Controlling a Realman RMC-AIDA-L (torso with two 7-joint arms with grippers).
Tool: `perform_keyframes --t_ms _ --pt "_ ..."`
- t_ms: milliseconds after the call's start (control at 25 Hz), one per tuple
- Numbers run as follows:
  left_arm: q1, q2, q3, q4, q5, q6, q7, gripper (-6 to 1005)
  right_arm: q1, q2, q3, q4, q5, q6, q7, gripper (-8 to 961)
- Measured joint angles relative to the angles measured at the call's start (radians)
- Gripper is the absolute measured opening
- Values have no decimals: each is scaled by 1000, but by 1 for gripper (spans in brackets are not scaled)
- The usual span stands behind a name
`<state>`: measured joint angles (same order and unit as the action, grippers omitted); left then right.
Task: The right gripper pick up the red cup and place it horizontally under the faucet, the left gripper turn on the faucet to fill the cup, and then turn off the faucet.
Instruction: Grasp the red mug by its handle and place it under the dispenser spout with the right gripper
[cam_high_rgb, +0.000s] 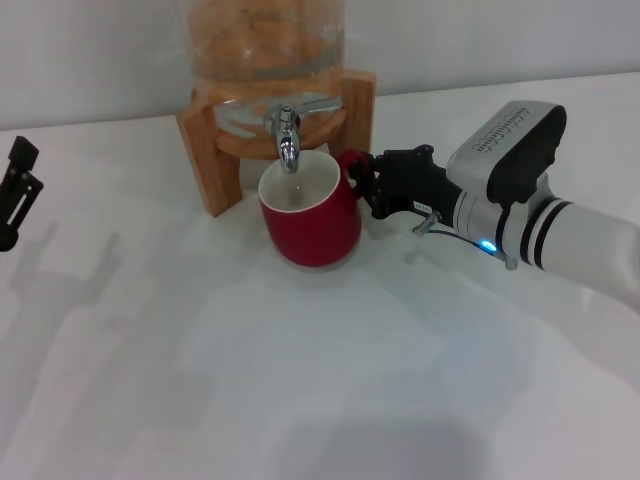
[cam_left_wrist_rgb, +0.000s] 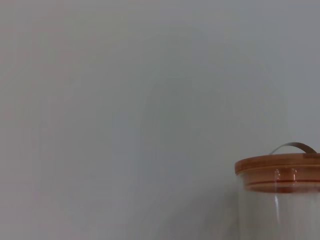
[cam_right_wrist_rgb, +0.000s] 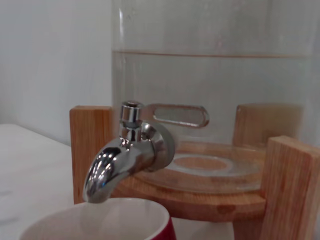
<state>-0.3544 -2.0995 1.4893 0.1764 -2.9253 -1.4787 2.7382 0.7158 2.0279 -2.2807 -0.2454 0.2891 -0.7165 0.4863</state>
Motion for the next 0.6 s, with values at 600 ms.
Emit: perform_keyframes --t_ms 600 --pt "0 -1 32 0 0 -3 0 852 -10 0 -6 -2 -3 5 -1 118"
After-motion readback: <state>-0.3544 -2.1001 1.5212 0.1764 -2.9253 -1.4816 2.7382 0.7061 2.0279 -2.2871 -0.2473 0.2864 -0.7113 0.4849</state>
